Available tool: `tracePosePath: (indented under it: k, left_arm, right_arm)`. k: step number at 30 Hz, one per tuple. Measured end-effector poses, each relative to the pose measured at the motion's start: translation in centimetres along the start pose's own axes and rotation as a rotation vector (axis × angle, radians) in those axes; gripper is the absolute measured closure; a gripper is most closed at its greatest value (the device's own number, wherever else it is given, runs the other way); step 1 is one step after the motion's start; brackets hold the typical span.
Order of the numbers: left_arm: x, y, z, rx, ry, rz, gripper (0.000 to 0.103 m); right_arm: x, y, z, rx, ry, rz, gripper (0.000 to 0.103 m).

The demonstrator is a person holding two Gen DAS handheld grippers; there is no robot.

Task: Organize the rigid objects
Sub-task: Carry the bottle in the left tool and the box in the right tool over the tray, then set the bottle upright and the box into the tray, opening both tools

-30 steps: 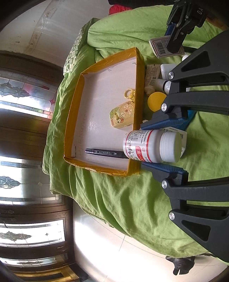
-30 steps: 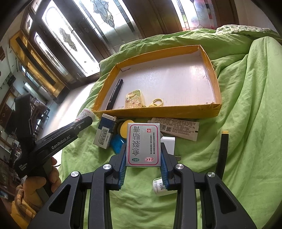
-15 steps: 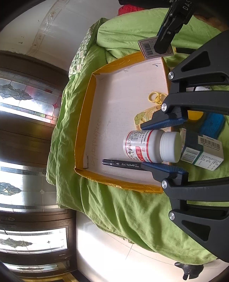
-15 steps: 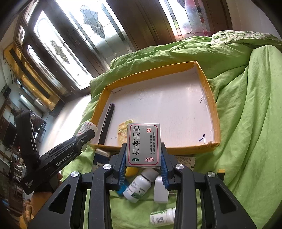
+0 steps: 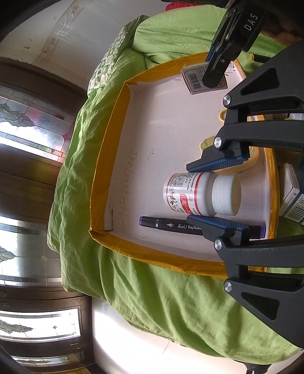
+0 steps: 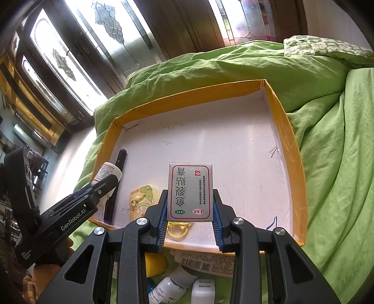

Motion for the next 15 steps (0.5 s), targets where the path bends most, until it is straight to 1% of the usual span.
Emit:
tracePosePath:
  k: [6,9,11,15]
  left_arm:
    - [-1.0,1.0,0.4,0.009,0.011,0.016,0.069]
    - [-1.5,1.3,0.4,0.023,0.038,0.028,0.069]
    - [-1.9,1.5,0.0,0.035,0.066,0.035,0.069]
    - [-2.5,1.7,-0.1,0.026,0.076,0.054,0.069]
  right_arm:
    - [-0.1,2.4,0.3,-0.035,-0.038,0.029,0.073]
    - [-0.2,3.3,0.3,-0.073,-0.065,0.033,0.073]
    - [-0.5,3.8,0.2,-0.113,-0.08,0.045,0.073]
    - [-0.8,3.8,0.7,-0.156,-0.129,0.03,0.073]
Point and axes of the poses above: each gripper's, at about its wrist camera, not at the fingertips, and y roughly the way its jaws point, z to its left, x to its top, the point moved 6 cm from there along y, roughly the way its jaws point, and after that the axes turned 13 degrees about -x, right-handed, at the moved point
